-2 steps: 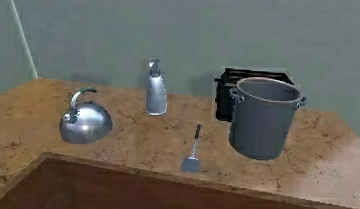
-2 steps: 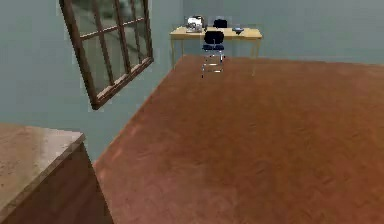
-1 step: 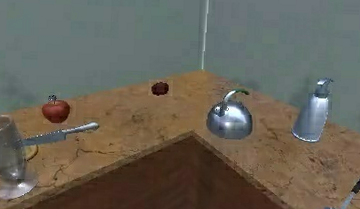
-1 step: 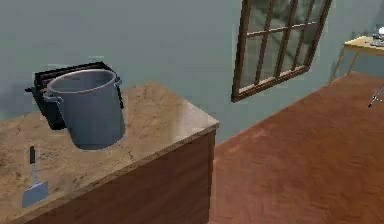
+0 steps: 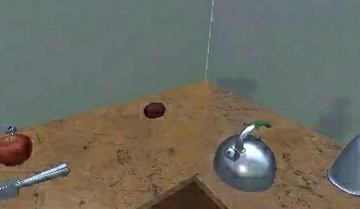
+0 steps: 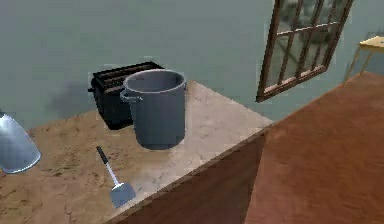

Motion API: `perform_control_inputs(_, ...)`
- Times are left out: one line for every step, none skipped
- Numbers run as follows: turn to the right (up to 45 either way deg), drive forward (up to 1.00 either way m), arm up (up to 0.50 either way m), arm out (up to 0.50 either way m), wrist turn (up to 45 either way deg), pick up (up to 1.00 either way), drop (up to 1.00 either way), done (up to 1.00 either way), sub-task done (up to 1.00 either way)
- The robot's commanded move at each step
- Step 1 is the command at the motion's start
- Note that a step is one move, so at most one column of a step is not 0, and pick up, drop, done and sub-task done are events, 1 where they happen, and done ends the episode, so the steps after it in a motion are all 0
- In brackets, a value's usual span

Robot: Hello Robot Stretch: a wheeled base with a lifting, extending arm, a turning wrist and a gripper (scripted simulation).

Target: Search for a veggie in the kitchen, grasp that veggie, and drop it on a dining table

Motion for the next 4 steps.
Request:
perform_control_inputs(-45.0,0.00,0.00,0.00,0.0,0.00,0.00,0.00,0.00)
perform_control_inputs(-45.0,0.00,0.00,0.00,0.0,0.00,0.00,0.00,0.00)
perform_control_inputs(0.0,0.00,0.50,0.00,0.0,0.00,0.00,0.00,0.00)
perform_control_inputs(0.0,0.00,0.38,0.00,0.0,0.00,0.00,0.00,0.00)
